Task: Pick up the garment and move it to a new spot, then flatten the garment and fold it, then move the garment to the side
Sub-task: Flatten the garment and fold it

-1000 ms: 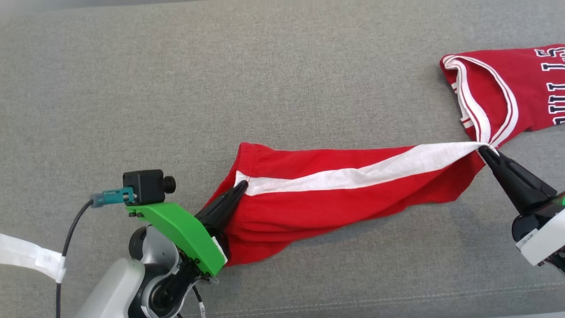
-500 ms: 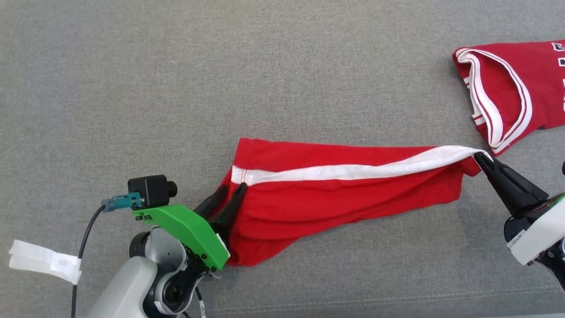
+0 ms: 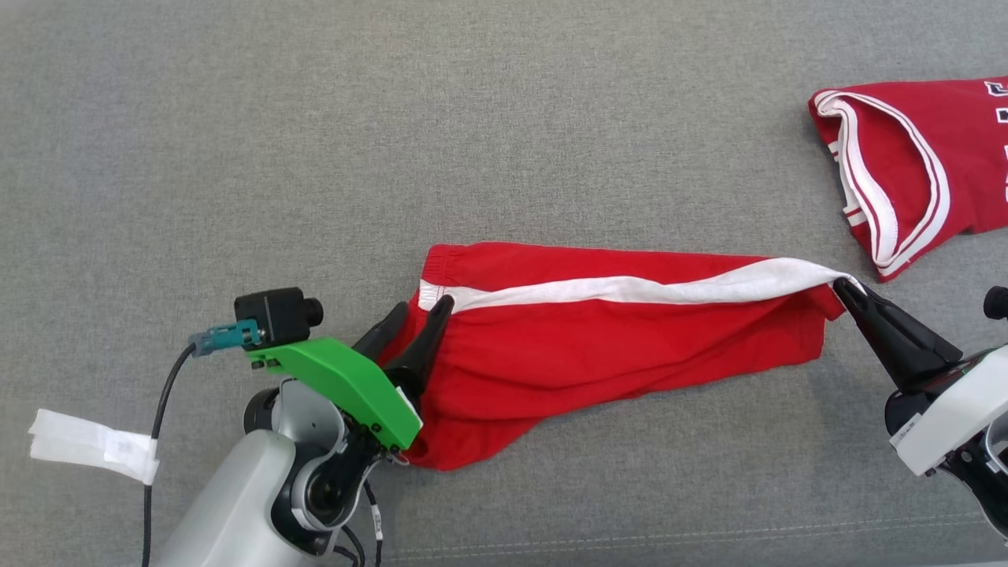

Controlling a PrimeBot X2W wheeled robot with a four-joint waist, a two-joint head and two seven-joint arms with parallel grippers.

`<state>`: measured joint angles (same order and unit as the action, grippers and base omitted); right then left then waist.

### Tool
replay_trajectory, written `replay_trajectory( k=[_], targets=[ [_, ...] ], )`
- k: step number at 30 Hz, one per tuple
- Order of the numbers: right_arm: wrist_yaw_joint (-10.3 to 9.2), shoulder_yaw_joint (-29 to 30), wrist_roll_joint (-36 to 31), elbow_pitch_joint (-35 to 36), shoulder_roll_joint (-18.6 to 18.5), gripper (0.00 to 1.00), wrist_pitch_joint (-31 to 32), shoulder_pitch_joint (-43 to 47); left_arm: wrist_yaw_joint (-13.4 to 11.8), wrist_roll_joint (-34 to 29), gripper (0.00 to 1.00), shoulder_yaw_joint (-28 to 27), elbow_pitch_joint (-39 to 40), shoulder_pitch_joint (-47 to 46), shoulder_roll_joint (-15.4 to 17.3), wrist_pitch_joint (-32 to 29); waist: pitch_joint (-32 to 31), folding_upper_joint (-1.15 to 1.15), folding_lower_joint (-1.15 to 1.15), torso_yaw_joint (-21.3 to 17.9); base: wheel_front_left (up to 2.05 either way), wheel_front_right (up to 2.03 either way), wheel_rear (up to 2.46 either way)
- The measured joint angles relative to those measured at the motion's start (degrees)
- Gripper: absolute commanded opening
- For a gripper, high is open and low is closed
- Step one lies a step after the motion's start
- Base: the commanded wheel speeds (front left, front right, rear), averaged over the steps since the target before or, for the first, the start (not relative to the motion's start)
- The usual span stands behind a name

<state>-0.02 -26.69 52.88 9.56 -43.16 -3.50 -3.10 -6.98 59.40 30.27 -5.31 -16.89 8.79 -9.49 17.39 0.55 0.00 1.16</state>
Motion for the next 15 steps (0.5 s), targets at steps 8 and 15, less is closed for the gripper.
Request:
replay_trajectory(
  k=[8, 15],
  targets=[
    [0.49, -1.0, -0.1, -0.6, 0.9, 0.0, 0.0, -0.8, 0.4, -0.3, 1.0, 0.5, -2.8, -3.4, -0.7, 0.0, 0.5, 0.0, 0.0, -0.5, 0.0, 0.0, 0.0],
    [0.49, -1.0, -0.1, -1.6, 1.4, 0.0, -0.1, -1.2, 0.6, -1.2, 1.0, 1.5, -5.5, -4.9, -1.0, -0.3, 0.9, 0.0, 0.0, -1.2, 0.0, 0.0, 0.0]
  ],
)
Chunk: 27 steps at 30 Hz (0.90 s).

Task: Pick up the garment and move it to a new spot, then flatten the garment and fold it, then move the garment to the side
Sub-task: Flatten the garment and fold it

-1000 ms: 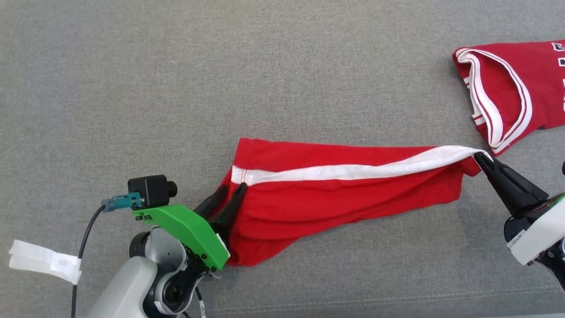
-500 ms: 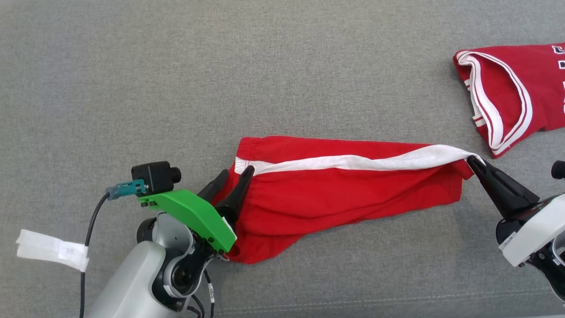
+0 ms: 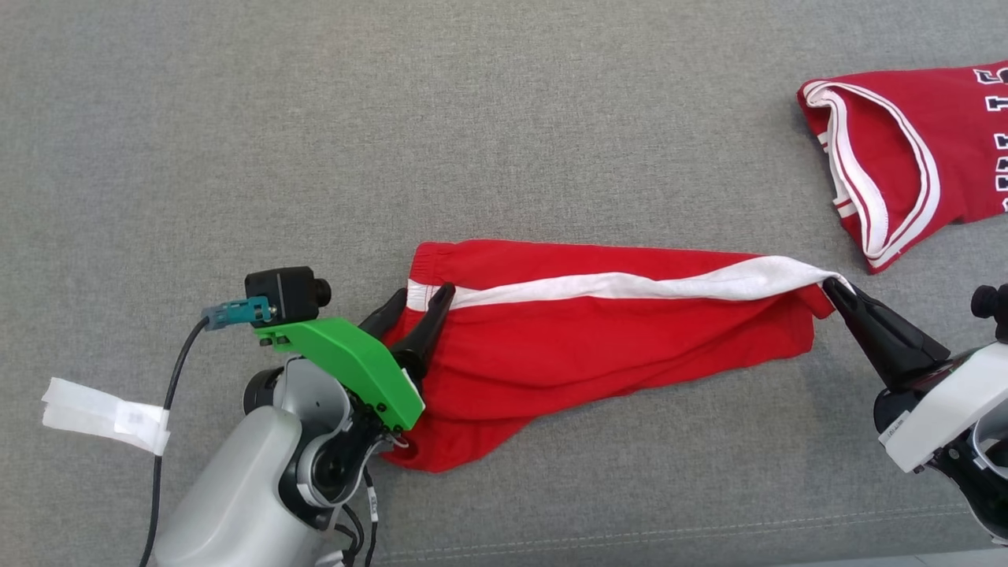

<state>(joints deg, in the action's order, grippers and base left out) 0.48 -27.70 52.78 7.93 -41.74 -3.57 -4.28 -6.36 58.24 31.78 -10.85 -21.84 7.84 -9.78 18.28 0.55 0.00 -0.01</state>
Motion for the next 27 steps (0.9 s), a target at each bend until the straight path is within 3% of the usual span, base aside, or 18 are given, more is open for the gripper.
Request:
replay_trajectory(
  k=[4, 6, 8, 9, 20, 27],
  targets=[
    [0.0, 0.0, 0.0, -0.3, 0.3, 0.0, -0.2, 0.0, 0.3, -0.5, 0.96, 0.0, -1.5, -0.5, 0.0, 0.0, 0.1, 0.0, 0.0, -0.2, 0.0, 0.0, 0.0],
    [0.0, 0.0, 0.0, -0.5, 0.3, 0.0, -0.3, 0.0, 0.4, -0.5, 0.5, 0.1, -1.7, -0.7, -0.1, 0.0, 0.1, 0.0, 0.0, -0.2, 0.0, 0.0, 0.0],
    [0.0, 0.0, 0.0, -0.7, 0.4, 0.0, -0.5, 0.0, 0.9, -0.5, 0.25, 0.2, -1.8, -0.9, -0.2, 0.0, 0.2, 0.0, 0.0, -0.3, 0.0, 0.0, 0.0],
    [0.0, 0.0, 0.0, -0.9, 0.4, 0.0, -0.5, 0.0, 0.9, -0.5, 0.0, 0.2, -2.0, -1.0, -0.4, 0.0, 0.2, 0.0, 0.0, -0.3, 0.0, 0.0, 0.0],
    [0.74, 0.2, -1.2, -2.2, 0.0, 0.0, -0.8, -1.6, 4.5, -0.5, 0.0, 2.4, -0.1, -2.6, -0.2, -2.5, -0.7, 0.0, 0.0, 0.0, 0.0, 0.0, 0.0],
    [1.41, 3.0, -3.0, -1.6, -4.0, 0.0, -0.7, -6.0, 5.4, -1.2, 0.0, -1.0, 9.0, -9.4, 6.2, -4.4, -3.2, 0.0, 0.0, 0.4, 0.0, 0.0, 0.0]
  ],
)
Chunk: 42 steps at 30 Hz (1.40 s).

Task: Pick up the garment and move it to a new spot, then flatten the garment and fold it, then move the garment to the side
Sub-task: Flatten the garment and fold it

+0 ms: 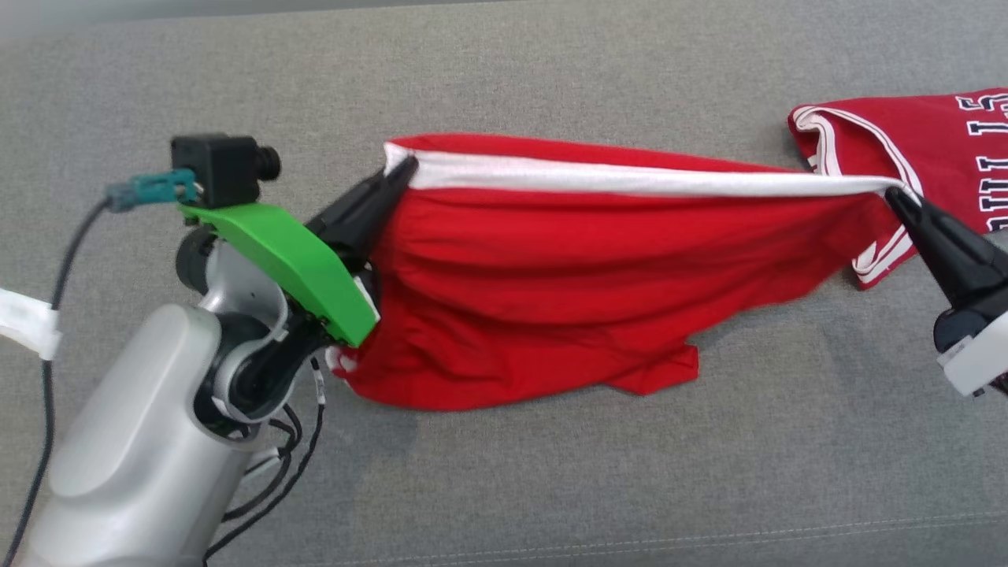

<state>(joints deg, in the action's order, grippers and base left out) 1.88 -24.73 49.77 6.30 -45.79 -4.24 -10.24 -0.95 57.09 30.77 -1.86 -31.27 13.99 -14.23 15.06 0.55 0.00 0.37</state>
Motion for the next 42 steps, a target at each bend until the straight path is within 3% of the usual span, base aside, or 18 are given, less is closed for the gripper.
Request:
replay_trajectory(
  k=[4, 10, 14, 20, 25, 30, 33, 35, 37, 38, 42],
  targets=[
    [0.13, 2.9, 0.7, 2.5, -0.4, 0.0, -0.7, -2.6, -0.1, 0.9, 0.0, -3.5, 6.0, -1.8, 2.2, -1.7, -2.0, 0.0, 0.0, 0.2, 0.0, 0.0, 0.0],
    [0.32, 7.6, 7.2, 7.0, -0.3, 0.0, -2.6, -1.6, -2.0, 5.6, 0.0, -7.4, 15.3, -1.3, 5.5, -5.2, -5.5, 0.0, 0.0, -0.2, 0.0, 0.0, 0.0],
    [0.47, 12.0, 12.2, 11.3, -3.8, 0.0, -2.7, 2.9, -3.9, 8.5, 0.0, -9.2, 23.6, 1.0, 6.9, -8.1, -7.7, 0.0, 0.0, -0.6, 0.0, 0.0, 0.0],
    [0.62, 15.6, 20.5, 20.2, -10.1, 0.0, 2.1, 7.4, -6.0, 13.0, 0.0, -12.8, 35.3, 2.2, 8.7, -12.6, -8.2, 0.0, 0.0, -1.7, 0.0, 0.0, 0.0],
    [0.99, 16.2, 24.7, 21.6, -13.1, 0.0, 6.3, 7.2, -6.4, 14.0, 0.0, -12.5, 35.4, 2.3, 10.7, -18.2, -5.9, 0.0, 0.0, -2.0, 0.0, 0.0, 0.0],
    [1.32, 12.0, 28.3, 17.6, -8.7, 0.0, 9.9, 2.1, -6.4, 14.8, 0.0, -10.0, 21.9, 1.9, 11.6, -23.4, -2.6, 0.0, 0.0, -1.6, 0.0, 0.0, 0.0],
    [-1.98, 11.8, 28.2, 13.6, -3.5, 0.0, 9.9, -8.1, -6.4, 11.1, 0.0, -8.0, 13.3, -2.7, 11.0, -24.9, -0.5, 0.0, 0.0, -1.0, 0.0, 0.0, 0.0],
    [-4.79, 11.8, 26.5, 10.5, -0.4, 0.0, 9.8, -16.1, -6.3, 7.1, 0.0, -7.3, 9.5, -9.0, 8.8, -24.0, 0.9, 0.0, 0.0, -0.5, 0.0, 0.0, 0.0],
    [-9.06, 12.3, 22.2, 7.4, 1.6, 0.0, 8.7, -24.0, -6.3, 2.5, 0.0, -7.2, 7.0, -16.3, 4.6, -20.1, 2.3, 0.0, 0.0, 0.0, 0.0, 0.0, 0.0],
    [-10.29, 13.1, 19.6, 6.3, 2.1, 0.0, 7.6, -27.7, -6.2, 0.0, 0.0, -6.8, 6.1, -20.0, 2.5, -18.2, 3.0, 0.0, 0.0, 0.3, 0.0, 0.0, 0.0],
    [-9.9, 16.3, 14.8, 5.0, 8.0, 0.0, 0.5, -46.0, -6.2, -7.7, 0.0, -8.7, 6.5, -33.1, -5.5, -6.9, 6.7, 0.0, 0.0, 1.9, 0.0, 0.0, 0.0]
  ],
)
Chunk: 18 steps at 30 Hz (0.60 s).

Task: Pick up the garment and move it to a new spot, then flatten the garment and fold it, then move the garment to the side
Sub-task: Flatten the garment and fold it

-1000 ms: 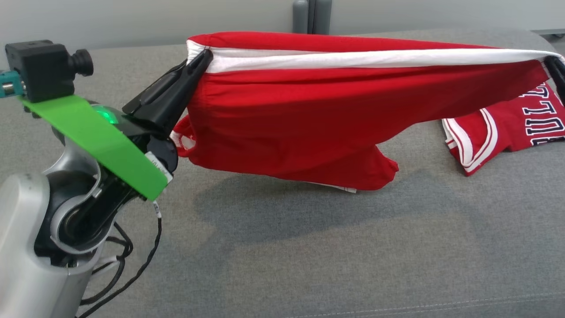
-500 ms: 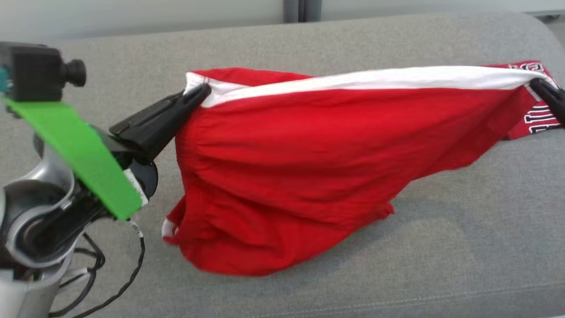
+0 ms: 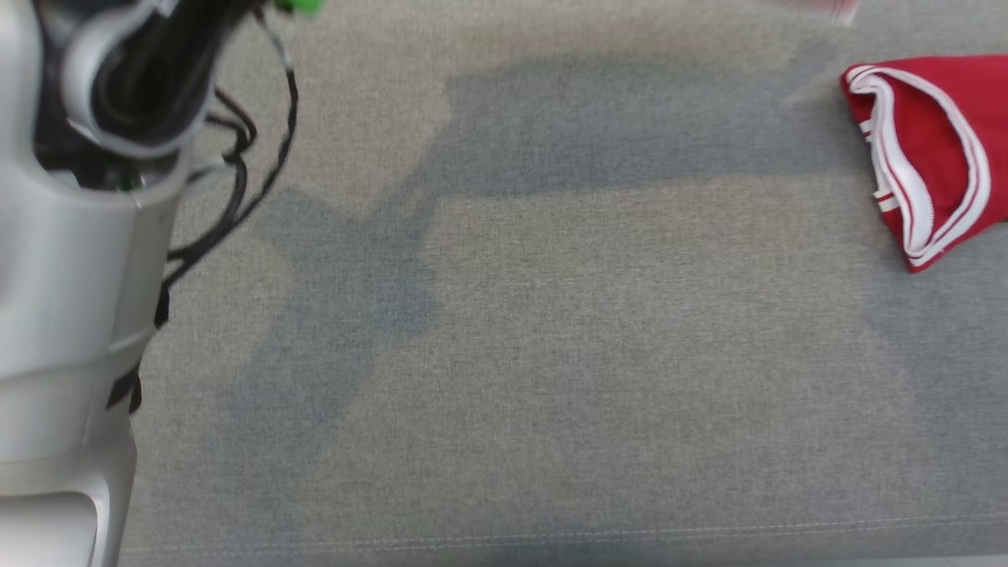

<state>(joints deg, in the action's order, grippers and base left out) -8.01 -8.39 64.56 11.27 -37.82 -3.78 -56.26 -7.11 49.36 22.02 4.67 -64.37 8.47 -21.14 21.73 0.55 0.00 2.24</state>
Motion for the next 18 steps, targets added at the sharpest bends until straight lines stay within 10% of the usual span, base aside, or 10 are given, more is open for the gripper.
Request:
replay_trajectory(
  k=[7, 18],
  targets=[
    [2.52, -10.5, -5.4, 1.6, 1.8, 0.0, -0.7, -0.1, 5.5, -2.7, 0.0, 2.3, 0.8, 2.5, 1.5, 6.6, 4.8, 0.0, 0.0, 0.5, 0.0, 0.0, 0.0],
    [6.0, -22.4, -7.9, -9.6, 6.0, 0.0, -9.2, 40.8, 10.2, -2.8, 0.0, 3.8, -12.3, 37.7, 3.7, 23.5, 9.0, 0.0, 0.0, -1.1, 0.0, 0.0, 0.0]
  ],
)
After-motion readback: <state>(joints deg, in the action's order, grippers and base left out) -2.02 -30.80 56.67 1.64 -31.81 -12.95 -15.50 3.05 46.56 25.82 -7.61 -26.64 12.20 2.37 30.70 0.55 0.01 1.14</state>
